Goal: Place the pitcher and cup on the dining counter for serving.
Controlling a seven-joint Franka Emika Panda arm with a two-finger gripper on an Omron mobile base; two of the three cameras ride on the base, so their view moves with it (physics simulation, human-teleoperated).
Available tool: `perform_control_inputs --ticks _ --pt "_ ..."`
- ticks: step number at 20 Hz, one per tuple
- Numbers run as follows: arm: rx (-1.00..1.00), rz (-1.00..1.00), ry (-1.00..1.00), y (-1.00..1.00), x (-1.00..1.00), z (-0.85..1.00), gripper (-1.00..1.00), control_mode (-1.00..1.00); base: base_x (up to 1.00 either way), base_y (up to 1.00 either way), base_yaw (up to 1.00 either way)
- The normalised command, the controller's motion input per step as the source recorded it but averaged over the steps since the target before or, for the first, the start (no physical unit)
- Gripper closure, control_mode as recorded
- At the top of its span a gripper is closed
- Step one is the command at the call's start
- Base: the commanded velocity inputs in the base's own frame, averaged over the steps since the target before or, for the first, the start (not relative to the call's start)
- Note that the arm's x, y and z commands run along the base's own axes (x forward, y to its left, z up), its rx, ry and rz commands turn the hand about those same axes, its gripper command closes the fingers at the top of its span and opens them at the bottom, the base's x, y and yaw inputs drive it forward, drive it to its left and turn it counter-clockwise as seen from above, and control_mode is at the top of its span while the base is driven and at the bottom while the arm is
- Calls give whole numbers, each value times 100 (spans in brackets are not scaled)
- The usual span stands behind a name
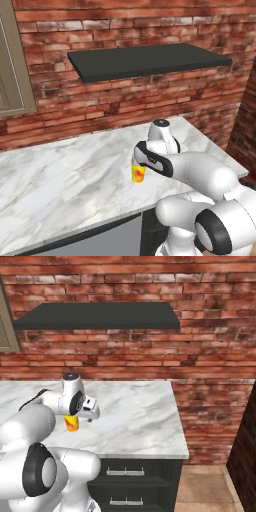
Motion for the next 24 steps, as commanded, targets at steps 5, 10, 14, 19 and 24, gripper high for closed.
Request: perform_control_inputs --ticks 5,10,14,19,24 --pt "0 0 0 10 1 -14 100 -100 0 0 0" --pt "0 0 0 0 0 0 100 -100 0 0 0" --pt "0 0 0 0 0 0 100 -100 0 0 0" --pt "0 0 -4 0 -6 1 100 -100 0 0 0" --pt "0 0 -7 0 -12 52 100 -100 0 0 0"
